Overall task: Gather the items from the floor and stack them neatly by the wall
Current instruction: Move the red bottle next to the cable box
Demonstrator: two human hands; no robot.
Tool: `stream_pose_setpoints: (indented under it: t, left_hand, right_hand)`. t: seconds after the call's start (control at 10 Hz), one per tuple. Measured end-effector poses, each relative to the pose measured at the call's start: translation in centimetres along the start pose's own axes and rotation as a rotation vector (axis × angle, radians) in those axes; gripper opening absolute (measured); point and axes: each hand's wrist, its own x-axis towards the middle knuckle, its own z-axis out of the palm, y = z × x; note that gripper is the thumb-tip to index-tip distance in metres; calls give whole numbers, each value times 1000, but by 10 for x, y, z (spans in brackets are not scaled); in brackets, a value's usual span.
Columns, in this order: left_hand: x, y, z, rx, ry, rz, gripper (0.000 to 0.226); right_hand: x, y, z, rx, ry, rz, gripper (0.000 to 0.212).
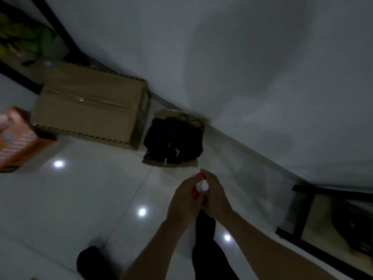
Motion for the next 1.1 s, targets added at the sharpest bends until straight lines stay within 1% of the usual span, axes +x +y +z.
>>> stream_pose_setpoints:
  t: [0.1, 0.2, 0.3, 0.4, 0.5, 0.6, 0.7, 0.8, 0.9, 1.0, 1.1]
  left_hand:
    - [44, 7, 50, -7, -67, -13, 33]
    - [88, 12, 86, 19, -96, 17, 27]
    - [132, 7, 110, 87, -62, 49, 21]
    - [173, -15, 125, 177, -54, 97, 25]
    - [199, -29, 137, 236, -99, 91, 33]
    - [215, -35, 147, 261, -73, 121, 32]
    - [216, -39, 151, 251, -22, 132, 30]
    - [208, -40, 152, 214, 6, 145, 30]
    - [196, -38, 145, 188, -41, 114, 35]
    - [182, -29, 128, 168, -62, 97, 37]
    - [154, -23, 99, 162, -28, 101, 31]
  right_hand:
    - [35, 27, -41, 96, 29, 143, 72]
    - [78, 70, -69, 343, 81, 160, 42]
    - [116, 76, -83, 636, 96, 322, 44]
    - [150, 86, -95, 696, 91, 382, 41]
    - [168, 111, -90, 487, 314, 230, 17]
    - [181, 119, -90, 589, 327, 282, 29]
    - [185, 124, -85, 482, 357, 260, 42]
    - [179, 119, -84, 358, 309, 267, 42]
    - [171, 116, -87, 383, 231, 223, 43]
    - [160, 104, -92, 360, 244, 242, 31]
    - [138, 112, -95, -98, 218, 108, 102]
